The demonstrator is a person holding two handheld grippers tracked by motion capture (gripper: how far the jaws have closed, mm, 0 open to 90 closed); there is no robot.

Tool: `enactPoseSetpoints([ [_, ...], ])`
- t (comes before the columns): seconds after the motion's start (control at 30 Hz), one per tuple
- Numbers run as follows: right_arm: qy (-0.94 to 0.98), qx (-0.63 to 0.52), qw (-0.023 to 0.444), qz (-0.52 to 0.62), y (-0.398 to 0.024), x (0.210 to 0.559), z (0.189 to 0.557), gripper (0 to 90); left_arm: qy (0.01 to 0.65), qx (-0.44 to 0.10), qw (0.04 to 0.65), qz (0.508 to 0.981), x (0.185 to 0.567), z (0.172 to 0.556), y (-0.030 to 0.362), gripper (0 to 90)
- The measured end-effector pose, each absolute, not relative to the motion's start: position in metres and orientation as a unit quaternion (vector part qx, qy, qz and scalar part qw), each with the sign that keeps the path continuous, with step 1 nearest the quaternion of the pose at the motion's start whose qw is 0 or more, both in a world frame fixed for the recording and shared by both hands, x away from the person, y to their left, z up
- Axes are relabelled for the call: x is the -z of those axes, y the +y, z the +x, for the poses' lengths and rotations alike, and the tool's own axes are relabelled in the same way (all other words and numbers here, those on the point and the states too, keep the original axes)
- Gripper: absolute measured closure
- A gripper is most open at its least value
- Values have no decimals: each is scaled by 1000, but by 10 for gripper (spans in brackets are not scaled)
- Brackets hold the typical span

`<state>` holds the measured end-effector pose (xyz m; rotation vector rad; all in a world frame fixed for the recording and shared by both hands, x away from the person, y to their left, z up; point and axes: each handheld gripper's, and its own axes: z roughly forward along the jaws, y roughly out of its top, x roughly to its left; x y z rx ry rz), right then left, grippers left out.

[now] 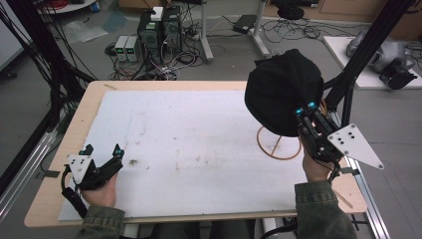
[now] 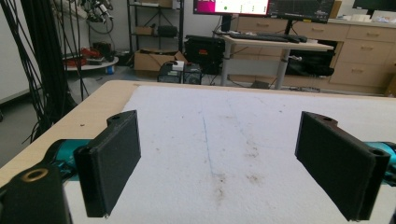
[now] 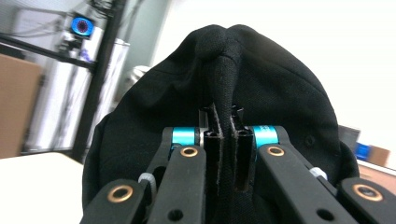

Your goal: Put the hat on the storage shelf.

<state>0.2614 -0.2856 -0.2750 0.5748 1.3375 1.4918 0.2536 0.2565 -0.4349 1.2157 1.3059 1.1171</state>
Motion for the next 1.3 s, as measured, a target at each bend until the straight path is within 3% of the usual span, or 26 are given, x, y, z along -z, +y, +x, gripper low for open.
enactPoseSetpoints([
  [0.33,511,-581,556,304,-292,278,273,871,538,-462,497,500,435,254,256,145],
  [1.3,528,-518,539,403,-306,276,314,870,539,-462,497,499,437,255,258,149],
])
